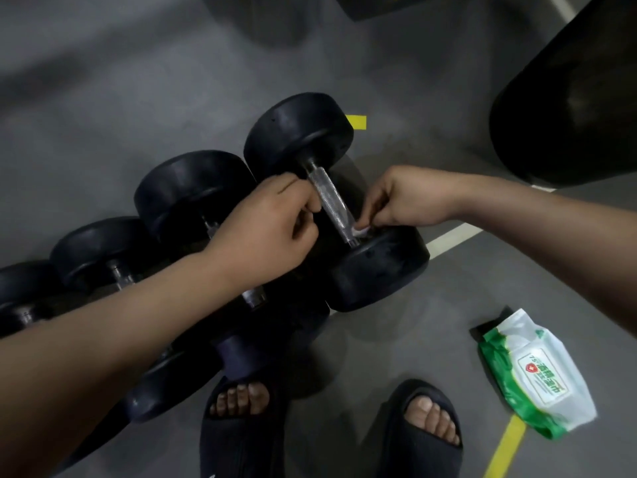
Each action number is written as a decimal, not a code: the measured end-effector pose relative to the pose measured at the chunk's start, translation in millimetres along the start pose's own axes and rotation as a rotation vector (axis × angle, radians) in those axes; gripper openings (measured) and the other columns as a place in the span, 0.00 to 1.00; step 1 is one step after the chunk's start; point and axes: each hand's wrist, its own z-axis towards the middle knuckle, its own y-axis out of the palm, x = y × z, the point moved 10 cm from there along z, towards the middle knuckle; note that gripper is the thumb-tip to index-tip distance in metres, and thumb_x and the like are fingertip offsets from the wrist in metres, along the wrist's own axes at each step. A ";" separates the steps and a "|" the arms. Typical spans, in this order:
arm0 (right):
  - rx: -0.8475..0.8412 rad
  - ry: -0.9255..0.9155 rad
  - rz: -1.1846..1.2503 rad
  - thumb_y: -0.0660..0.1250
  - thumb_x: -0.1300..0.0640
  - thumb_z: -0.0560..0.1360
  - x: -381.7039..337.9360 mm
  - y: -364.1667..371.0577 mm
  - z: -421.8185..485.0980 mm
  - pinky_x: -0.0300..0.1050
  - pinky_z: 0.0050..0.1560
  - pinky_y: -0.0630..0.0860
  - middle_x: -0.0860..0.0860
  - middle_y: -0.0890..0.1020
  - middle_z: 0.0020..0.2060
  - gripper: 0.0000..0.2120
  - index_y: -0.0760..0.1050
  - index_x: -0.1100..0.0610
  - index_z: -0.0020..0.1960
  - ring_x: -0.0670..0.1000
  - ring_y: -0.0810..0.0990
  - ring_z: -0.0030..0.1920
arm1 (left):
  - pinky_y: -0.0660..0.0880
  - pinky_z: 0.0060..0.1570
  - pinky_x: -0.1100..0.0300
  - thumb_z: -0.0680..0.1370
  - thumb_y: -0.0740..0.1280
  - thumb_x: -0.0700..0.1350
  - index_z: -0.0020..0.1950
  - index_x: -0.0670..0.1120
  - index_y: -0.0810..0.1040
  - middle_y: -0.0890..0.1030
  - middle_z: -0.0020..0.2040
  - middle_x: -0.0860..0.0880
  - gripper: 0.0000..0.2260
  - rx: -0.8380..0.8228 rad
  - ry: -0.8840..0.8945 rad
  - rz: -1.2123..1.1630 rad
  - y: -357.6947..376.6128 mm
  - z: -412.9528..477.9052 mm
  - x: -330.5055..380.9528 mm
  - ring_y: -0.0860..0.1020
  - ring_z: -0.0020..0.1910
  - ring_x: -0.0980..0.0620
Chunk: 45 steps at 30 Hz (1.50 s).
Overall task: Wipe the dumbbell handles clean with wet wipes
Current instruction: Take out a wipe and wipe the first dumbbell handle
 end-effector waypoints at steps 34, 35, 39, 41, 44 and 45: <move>0.750 0.099 0.340 0.59 0.55 0.81 39.3 24.3 -68.9 0.38 0.59 0.63 0.46 0.75 0.49 0.11 0.79 0.50 0.46 0.51 0.72 0.56 | 0.77 0.50 0.49 0.81 0.67 0.40 0.60 0.43 0.84 0.77 0.51 0.45 0.10 -0.094 0.254 0.127 57.8 24.5 15.0 0.74 0.53 0.44; 0.756 0.110 0.352 0.58 0.54 0.82 40.0 27.4 -68.6 0.36 0.58 0.62 0.46 0.74 0.49 0.12 0.79 0.49 0.46 0.51 0.71 0.57 | 0.77 0.51 0.49 0.81 0.66 0.40 0.61 0.42 0.83 0.78 0.51 0.45 0.11 -0.119 0.271 0.124 61.2 20.7 18.4 0.75 0.54 0.44; 0.792 0.108 0.327 0.55 0.53 0.81 40.0 28.6 -68.7 0.34 0.56 0.61 0.47 0.74 0.49 0.14 0.78 0.50 0.46 0.50 0.70 0.56 | 0.76 0.57 0.50 0.82 0.58 0.45 0.60 0.39 0.83 0.78 0.53 0.44 0.16 -0.218 0.278 0.072 70.0 6.3 30.3 0.76 0.56 0.43; 0.807 0.107 0.330 0.55 0.53 0.81 40.6 27.7 -69.0 0.35 0.57 0.61 0.47 0.74 0.49 0.14 0.78 0.50 0.46 0.51 0.71 0.56 | 0.77 0.53 0.49 0.82 0.58 0.46 0.58 0.40 0.84 0.78 0.52 0.44 0.17 -0.210 0.249 0.062 67.9 9.8 28.8 0.77 0.53 0.43; 0.812 0.107 0.330 0.55 0.53 0.81 40.4 28.6 -67.9 0.33 0.57 0.61 0.47 0.75 0.49 0.14 0.78 0.50 0.45 0.52 0.71 0.56 | 0.78 0.49 0.48 0.81 0.62 0.43 0.56 0.39 0.83 0.77 0.50 0.44 0.13 -0.115 0.181 0.100 54.6 20.7 14.2 0.77 0.50 0.43; 0.808 0.108 0.333 0.55 0.53 0.81 40.4 29.3 -67.3 0.32 0.57 0.61 0.47 0.75 0.49 0.14 0.78 0.50 0.45 0.52 0.71 0.56 | 0.78 0.48 0.47 0.80 0.64 0.41 0.58 0.39 0.83 0.77 0.51 0.44 0.11 -0.091 0.164 0.122 50.7 23.0 9.2 0.76 0.51 0.43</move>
